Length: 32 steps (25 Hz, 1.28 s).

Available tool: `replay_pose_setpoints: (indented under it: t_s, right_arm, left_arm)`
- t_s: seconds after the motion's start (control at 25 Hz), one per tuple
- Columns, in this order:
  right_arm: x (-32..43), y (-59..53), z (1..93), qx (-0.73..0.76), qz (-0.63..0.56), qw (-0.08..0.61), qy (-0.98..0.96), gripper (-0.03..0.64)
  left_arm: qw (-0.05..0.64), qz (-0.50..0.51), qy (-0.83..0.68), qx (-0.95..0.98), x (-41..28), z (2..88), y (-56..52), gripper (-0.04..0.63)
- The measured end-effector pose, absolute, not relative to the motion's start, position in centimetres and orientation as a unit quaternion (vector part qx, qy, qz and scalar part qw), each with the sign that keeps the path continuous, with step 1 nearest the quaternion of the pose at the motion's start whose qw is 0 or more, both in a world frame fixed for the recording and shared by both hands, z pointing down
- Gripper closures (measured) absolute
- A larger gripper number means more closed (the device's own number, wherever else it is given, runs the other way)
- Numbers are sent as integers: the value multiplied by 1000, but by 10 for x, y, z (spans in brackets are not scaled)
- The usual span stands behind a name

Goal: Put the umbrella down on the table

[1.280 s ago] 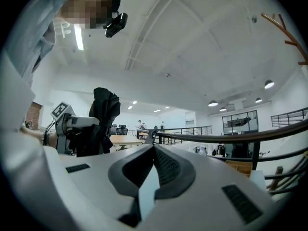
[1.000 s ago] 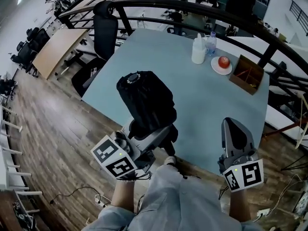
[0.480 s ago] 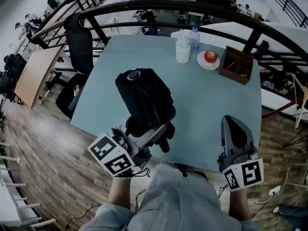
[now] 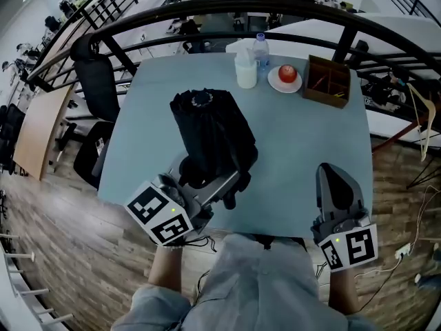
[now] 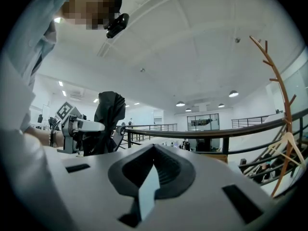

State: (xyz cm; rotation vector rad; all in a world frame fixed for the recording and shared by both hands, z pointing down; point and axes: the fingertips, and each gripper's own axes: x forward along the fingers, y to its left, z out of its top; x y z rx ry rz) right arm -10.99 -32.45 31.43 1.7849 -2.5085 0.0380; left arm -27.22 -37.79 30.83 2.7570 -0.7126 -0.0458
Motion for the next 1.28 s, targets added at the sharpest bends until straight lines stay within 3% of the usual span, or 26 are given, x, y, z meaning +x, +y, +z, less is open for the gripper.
replay_pose_setpoints:
  t_s: [0.88, 1.28]
  right_arm:
    - [-74, -357, 340, 586, 52, 39, -808, 621]
    - [-51, -393, 370, 575, 86, 44, -812, 621]
  left_arm:
    - [63, 144, -192, 969, -202, 364, -461, 336]
    - [13, 265, -154, 952, -154, 428, -514, 336]
